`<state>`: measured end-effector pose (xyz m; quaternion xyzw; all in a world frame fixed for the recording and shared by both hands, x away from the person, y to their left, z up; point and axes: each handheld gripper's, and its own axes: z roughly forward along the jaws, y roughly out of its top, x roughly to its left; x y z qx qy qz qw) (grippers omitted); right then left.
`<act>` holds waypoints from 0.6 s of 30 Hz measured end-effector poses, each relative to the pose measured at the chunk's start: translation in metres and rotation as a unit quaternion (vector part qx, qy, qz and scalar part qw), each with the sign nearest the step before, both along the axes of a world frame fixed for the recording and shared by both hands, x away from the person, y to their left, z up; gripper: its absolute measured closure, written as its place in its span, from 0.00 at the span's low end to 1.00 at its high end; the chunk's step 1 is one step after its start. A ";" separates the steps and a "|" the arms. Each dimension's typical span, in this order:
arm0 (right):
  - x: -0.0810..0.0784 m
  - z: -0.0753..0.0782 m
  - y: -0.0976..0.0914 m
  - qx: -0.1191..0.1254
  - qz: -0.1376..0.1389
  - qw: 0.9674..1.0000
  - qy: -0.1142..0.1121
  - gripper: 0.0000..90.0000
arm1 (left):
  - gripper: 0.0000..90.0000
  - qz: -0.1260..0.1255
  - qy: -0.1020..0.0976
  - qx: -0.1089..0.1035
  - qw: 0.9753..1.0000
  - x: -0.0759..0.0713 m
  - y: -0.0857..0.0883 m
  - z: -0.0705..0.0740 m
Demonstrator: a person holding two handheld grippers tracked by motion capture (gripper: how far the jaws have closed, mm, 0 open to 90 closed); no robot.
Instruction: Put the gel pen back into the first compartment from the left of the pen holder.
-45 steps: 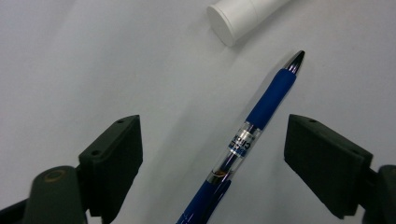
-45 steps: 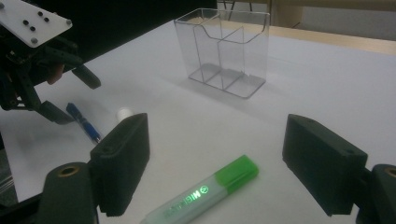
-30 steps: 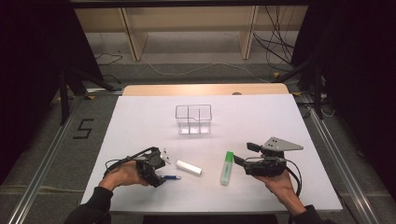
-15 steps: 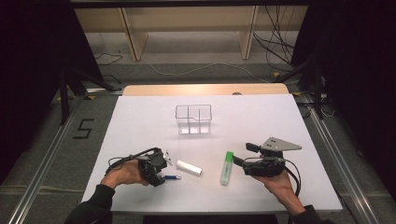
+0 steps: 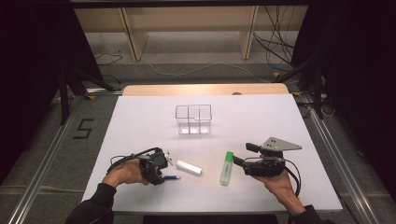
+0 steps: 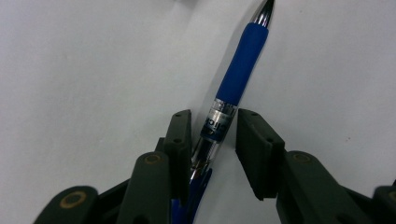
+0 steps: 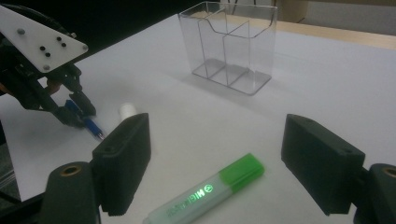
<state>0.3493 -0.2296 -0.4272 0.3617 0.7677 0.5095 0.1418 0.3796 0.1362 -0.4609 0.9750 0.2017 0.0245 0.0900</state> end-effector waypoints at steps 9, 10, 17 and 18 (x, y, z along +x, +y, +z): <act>0.000 0.000 0.000 0.000 0.000 1.000 0.002 0.28 | 0.82 -0.013 0.002 0.002 1.000 -0.001 0.000 0.000; 0.000 0.000 0.000 0.000 0.000 1.000 0.002 0.28 | 0.82 -0.013 0.001 0.000 1.000 -0.001 0.000 0.000; 0.000 0.000 -0.001 -0.002 0.000 1.000 0.003 0.28 | 0.87 -0.021 0.003 0.002 1.000 -0.002 0.001 0.001; 0.000 0.000 -0.001 -0.002 0.000 1.000 0.003 0.28 | 0.87 -0.021 0.002 0.002 1.000 -0.002 0.000 0.001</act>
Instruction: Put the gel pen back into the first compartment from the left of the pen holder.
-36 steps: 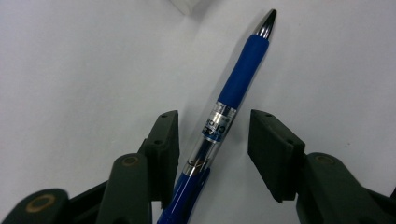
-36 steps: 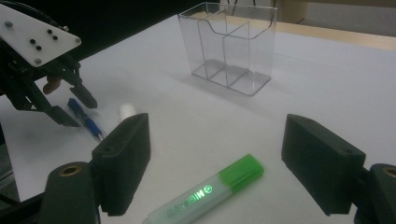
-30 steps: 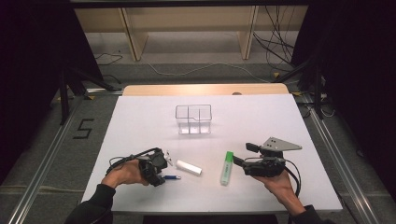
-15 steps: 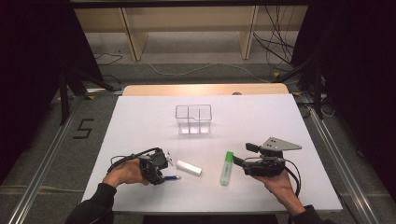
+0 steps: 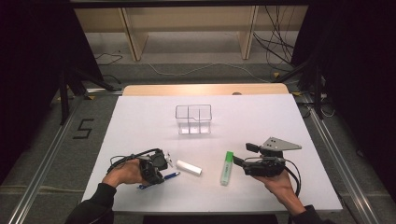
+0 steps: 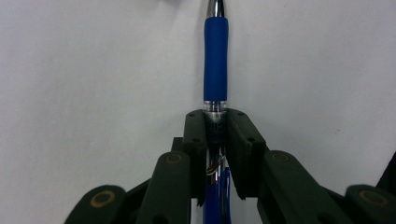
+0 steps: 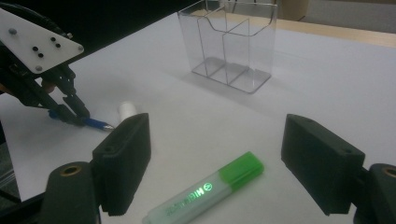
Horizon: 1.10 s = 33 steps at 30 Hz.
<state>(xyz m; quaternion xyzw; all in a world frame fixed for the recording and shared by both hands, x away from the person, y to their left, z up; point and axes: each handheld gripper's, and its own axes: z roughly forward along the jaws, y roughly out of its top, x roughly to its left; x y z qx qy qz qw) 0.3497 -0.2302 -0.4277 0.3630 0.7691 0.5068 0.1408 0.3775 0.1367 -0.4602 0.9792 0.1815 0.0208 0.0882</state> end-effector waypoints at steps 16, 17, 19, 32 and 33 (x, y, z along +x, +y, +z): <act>0.000 0.000 0.000 0.000 -0.001 1.000 -0.001 0.28 | 0.88 0.008 0.000 -0.024 1.000 -0.002 0.009 0.015; 0.000 0.000 0.000 0.000 -0.001 1.000 -0.001 0.28 | 0.88 0.023 -0.003 -0.041 0.999 -0.003 0.011 0.017; 0.000 0.000 0.000 0.000 -0.001 1.000 0.000 0.28 | 0.88 0.022 -0.006 -0.046 0.999 -0.001 0.015 0.023; -0.001 0.000 0.001 0.002 0.001 1.000 -0.002 0.28 | 0.88 0.160 -0.088 -0.203 0.962 0.015 0.026 0.045; -0.001 0.000 0.001 0.002 0.002 1.000 -0.002 0.28 | 0.88 0.170 -0.099 -0.210 0.958 0.016 0.027 0.046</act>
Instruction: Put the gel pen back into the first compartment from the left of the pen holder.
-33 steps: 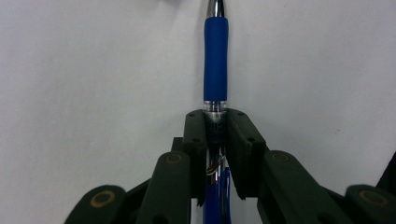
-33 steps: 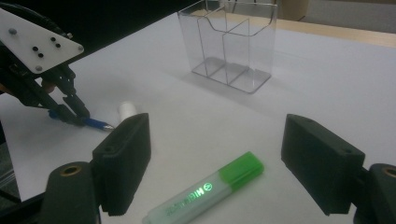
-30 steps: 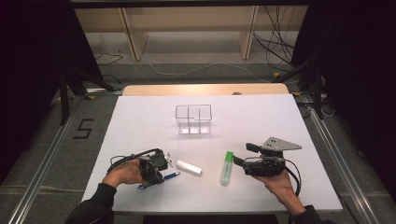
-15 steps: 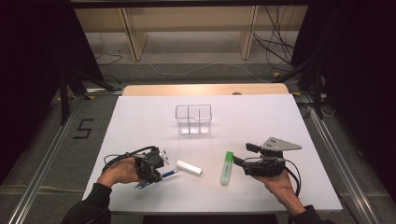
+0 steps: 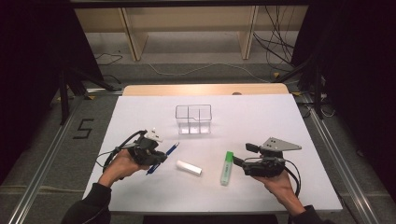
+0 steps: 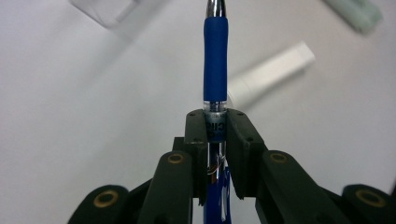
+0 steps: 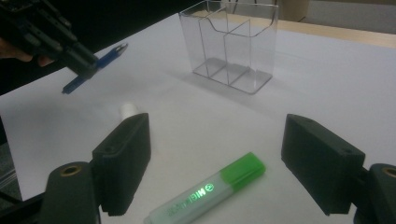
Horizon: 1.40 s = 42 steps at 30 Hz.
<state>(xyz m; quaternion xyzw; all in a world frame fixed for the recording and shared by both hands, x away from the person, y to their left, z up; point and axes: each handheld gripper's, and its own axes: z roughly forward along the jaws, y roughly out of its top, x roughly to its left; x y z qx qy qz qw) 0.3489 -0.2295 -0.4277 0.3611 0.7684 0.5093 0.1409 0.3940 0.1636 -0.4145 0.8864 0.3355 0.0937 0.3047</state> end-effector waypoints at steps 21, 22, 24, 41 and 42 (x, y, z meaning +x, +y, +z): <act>0.000 0.000 0.001 0.003 0.000 1.000 0.002 0.28 | 0.88 0.128 -0.116 -0.132 0.976 0.021 0.009 0.020; 0.000 0.000 0.001 0.003 0.000 1.000 0.002 0.28 | 0.88 0.131 -0.118 -0.137 0.975 0.022 0.009 0.021; 0.000 0.000 0.001 0.003 0.001 1.000 0.002 0.28 | 0.88 0.136 -0.125 -0.141 0.973 0.024 0.008 0.024; -0.001 0.000 0.000 0.003 0.002 1.000 0.002 0.27 | 0.88 0.164 -0.157 -0.176 0.958 0.047 -0.005 0.041; -0.001 0.000 0.001 0.003 0.002 1.000 0.002 0.28 | 0.88 0.165 -0.157 -0.177 0.958 0.049 -0.006 0.042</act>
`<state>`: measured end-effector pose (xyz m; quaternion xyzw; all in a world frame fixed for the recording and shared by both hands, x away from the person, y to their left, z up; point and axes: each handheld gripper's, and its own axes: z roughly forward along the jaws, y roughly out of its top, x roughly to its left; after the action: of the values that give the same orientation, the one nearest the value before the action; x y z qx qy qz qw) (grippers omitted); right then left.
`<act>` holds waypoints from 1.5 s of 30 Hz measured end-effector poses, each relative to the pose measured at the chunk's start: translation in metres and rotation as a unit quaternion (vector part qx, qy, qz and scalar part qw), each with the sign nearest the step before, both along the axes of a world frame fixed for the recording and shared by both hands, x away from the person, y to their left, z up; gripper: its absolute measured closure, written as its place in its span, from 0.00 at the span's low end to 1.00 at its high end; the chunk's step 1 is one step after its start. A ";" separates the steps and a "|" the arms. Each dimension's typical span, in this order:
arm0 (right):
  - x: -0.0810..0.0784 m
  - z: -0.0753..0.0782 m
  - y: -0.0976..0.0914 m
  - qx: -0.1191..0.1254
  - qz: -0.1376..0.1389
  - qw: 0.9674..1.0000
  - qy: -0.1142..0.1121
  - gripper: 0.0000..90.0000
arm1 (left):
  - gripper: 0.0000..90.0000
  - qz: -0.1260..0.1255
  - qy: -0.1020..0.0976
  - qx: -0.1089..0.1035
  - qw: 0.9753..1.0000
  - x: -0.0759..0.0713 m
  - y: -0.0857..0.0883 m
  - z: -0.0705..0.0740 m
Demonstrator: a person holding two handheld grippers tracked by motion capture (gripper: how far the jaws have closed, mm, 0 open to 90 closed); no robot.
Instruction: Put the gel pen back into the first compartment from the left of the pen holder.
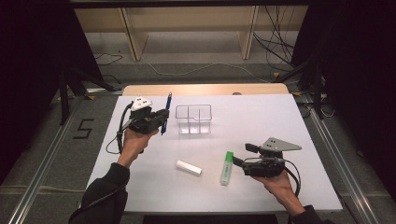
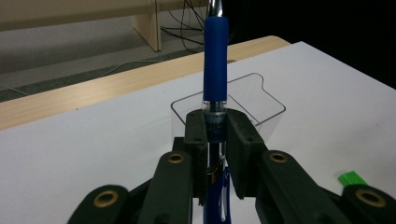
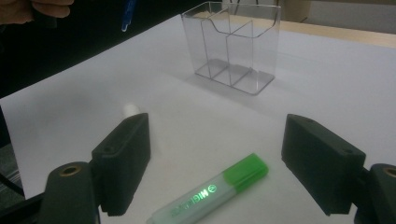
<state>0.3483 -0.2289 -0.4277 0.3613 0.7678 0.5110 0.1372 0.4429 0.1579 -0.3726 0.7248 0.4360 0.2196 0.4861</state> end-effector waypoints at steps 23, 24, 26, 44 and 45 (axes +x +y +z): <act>0.000 -0.001 0.000 0.003 0.001 1.000 0.004 0.27 | 0.88 0.015 -0.010 -0.015 1.000 0.039 -0.024 0.012; 0.000 -0.001 0.000 0.003 0.001 1.000 0.004 0.27 | 0.88 0.018 -0.010 -0.017 1.000 0.041 -0.025 0.011; 0.000 -0.001 0.000 0.003 0.001 1.000 0.004 0.27 | 0.88 0.019 -0.010 -0.015 1.000 0.044 -0.026 0.012; 0.001 -0.002 -0.001 0.005 0.004 1.000 0.005 0.27 | 0.88 0.029 -0.021 -0.025 0.999 0.065 -0.039 0.011; 0.001 -0.002 -0.001 0.005 0.004 1.000 0.005 0.27 | 0.88 0.031 -0.023 -0.026 0.999 0.066 -0.040 0.010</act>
<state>0.3491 -0.2296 -0.4299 0.3615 0.7672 0.5137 0.1295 0.5086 0.1182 -0.3627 0.6927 0.4530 0.2394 0.5075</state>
